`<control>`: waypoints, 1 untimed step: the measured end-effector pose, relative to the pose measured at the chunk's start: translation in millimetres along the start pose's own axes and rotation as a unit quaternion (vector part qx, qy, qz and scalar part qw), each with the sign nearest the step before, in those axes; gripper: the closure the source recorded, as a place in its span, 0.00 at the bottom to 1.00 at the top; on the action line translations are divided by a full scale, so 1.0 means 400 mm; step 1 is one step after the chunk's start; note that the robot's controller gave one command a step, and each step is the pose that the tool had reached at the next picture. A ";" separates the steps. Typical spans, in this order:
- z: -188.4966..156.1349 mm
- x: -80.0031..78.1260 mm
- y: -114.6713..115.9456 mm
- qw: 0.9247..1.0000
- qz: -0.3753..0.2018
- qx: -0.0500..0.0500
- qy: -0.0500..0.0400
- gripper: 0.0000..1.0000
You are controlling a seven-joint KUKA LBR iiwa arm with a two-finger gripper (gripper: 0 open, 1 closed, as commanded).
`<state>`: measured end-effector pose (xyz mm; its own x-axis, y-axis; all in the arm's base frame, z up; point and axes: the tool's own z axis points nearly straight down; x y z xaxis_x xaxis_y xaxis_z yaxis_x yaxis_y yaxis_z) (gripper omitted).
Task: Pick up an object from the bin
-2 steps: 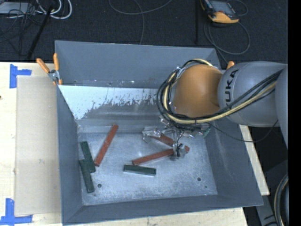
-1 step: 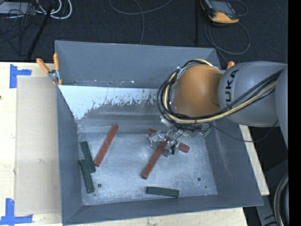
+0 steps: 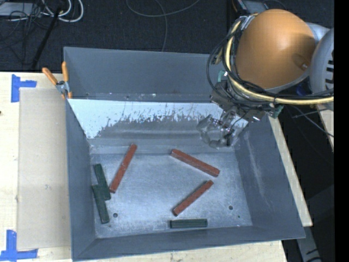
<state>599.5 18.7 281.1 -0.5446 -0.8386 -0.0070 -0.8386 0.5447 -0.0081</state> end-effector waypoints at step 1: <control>0.012 0.004 0.002 1.000 0.002 -0.004 0.002 0.00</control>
Offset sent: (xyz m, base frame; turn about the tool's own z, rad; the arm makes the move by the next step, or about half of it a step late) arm 0.0000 0.0000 0.0000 0.0000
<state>598.2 17.8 276.2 -0.5474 -0.8369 -0.0028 -0.8369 0.5474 0.0000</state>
